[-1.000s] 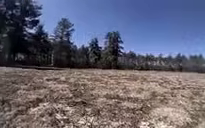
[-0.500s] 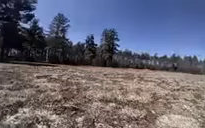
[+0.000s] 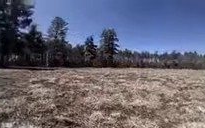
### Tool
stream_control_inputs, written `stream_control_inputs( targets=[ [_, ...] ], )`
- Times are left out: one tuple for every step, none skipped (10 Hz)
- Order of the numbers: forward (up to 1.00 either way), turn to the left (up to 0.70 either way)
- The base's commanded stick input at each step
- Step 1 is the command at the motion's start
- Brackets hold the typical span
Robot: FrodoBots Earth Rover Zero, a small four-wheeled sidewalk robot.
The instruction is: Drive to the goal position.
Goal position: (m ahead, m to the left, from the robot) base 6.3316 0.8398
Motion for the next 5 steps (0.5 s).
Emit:
stream_control_inputs(
  targets=[
    [0.70, 0.00],
    [0.70, 0.00],
    [0.70, -0.08],
    [0.70, -0.26],
    [0.70, -0.35]
  ],
)
